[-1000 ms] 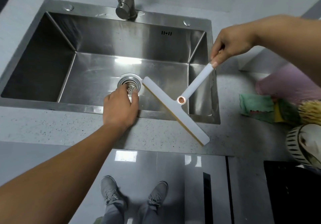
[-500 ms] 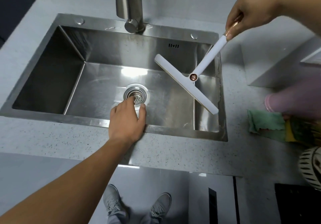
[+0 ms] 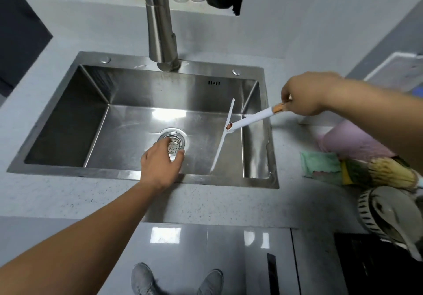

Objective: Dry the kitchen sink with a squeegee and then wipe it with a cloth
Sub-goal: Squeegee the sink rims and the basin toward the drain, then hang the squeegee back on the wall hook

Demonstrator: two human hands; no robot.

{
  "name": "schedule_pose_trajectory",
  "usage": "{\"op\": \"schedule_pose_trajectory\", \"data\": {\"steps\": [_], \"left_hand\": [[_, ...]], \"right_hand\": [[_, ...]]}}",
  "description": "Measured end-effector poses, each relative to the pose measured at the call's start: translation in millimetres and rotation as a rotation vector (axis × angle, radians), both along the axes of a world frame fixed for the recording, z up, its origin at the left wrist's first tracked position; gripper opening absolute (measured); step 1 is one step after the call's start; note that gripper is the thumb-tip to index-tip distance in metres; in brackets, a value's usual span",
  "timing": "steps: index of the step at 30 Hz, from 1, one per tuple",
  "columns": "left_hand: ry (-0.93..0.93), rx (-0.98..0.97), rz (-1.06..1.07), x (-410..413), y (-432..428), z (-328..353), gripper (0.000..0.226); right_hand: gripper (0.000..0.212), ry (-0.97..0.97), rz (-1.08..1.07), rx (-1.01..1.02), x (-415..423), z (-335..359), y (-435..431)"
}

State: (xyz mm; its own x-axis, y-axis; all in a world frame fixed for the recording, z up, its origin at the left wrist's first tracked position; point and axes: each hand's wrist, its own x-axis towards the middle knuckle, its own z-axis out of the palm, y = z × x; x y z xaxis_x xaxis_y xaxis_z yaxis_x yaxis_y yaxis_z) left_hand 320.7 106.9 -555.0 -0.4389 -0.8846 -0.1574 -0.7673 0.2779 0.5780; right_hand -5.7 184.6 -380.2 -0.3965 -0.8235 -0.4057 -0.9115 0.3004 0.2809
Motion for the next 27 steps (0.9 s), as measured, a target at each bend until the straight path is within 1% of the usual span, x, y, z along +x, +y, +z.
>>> {"op": "schedule_pose_trajectory", "data": {"steps": [2, 6, 8, 11, 13, 15, 18, 21, 23, 25, 27], "left_hand": [[0.034, -0.028, -0.078, -12.9, -0.8, 22.0, 0.036], [0.222, -0.031, -0.279, -63.8, 1.4, 85.9, 0.031], [0.305, -0.005, -0.371, -90.9, 0.8, 119.2, 0.032], [0.341, 0.041, -0.491, -123.6, -8.0, 160.8, 0.04], [0.388, 0.094, -0.566, -140.3, -18.2, 182.6, 0.037], [0.462, 0.186, -0.614, -153.8, -29.9, 200.4, 0.034], [0.543, 0.327, -0.674, -166.7, -45.6, 216.9, 0.025], [0.602, 0.461, -0.767, -174.9, -60.4, 235.2, 0.017], [0.634, 0.507, -0.797, -179.6, -72.0, 250.5, 0.016], [0.665, 0.537, -0.81, -185.1, -84.1, 266.1, 0.016], [0.68, 0.532, -0.813, -190.7, -94.9, 278.6, 0.016]], "right_hand": [[0.026, -0.046, -0.009, -0.072, 7.9, 4.2, 10.7], [0.038, -0.044, 0.018, -0.22, 22.6, 30.4, 18.8], [0.035, -0.031, 0.017, -0.268, 29.0, 51.0, 17.9], [0.021, -0.074, 0.02, -0.262, 34.0, 84.1, 12.7], [0.019, -0.119, 0.023, -0.226, 35.3, 109.1, 8.2], [0.024, -0.152, 0.006, -0.217, 35.7, 132.2, 3.6], [0.028, -0.163, -0.044, -0.266, 38.7, 155.2, -3.1], [0.029, -0.13, -0.068, -0.318, 41.7, 176.6, -10.6], [0.029, -0.094, -0.071, -0.34, 45.2, 192.9, -17.7], [0.031, 0.011, -0.064, -0.369, 49.4, 210.6, -23.5], [0.038, 0.136, -0.091, -0.428, 50.3, 229.8, -24.9]]}}
